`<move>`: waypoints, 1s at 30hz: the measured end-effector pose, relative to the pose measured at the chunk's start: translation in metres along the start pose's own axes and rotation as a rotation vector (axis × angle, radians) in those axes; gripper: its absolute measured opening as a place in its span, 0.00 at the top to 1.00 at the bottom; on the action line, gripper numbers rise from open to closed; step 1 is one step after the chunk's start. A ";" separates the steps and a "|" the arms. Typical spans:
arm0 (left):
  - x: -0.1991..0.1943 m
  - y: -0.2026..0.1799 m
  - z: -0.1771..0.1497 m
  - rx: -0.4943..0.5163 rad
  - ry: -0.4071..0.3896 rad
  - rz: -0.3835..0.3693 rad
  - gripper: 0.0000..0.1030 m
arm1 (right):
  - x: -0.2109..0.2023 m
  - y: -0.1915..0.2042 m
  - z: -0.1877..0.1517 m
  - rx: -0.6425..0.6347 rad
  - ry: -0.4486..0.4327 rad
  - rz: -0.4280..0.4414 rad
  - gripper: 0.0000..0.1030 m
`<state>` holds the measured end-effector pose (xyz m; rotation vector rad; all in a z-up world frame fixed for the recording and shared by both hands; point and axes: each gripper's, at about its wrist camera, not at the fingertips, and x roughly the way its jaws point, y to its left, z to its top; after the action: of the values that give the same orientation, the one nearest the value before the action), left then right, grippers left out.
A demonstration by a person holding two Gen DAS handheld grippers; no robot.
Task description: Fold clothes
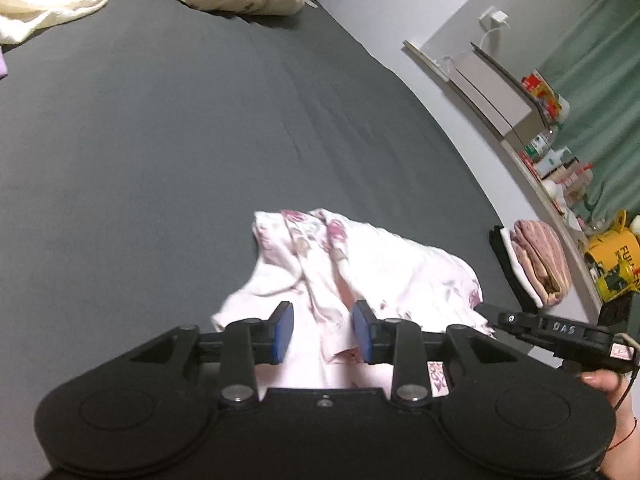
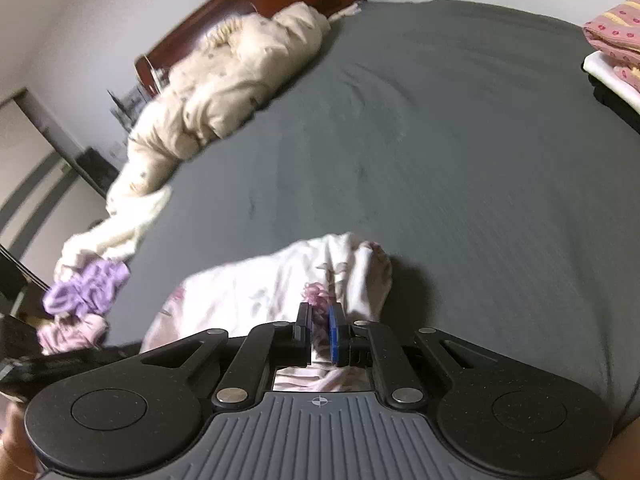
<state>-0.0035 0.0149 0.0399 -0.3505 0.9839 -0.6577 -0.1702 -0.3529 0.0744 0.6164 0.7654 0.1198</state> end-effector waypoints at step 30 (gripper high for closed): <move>-0.013 -0.010 -0.004 0.030 -0.016 0.005 0.45 | -0.022 -0.029 -0.010 0.126 -0.140 0.143 0.92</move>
<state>-0.0149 0.0161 0.0515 -0.3268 0.9585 -0.6633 -0.1964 -0.3792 0.0660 0.7915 0.5960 0.1587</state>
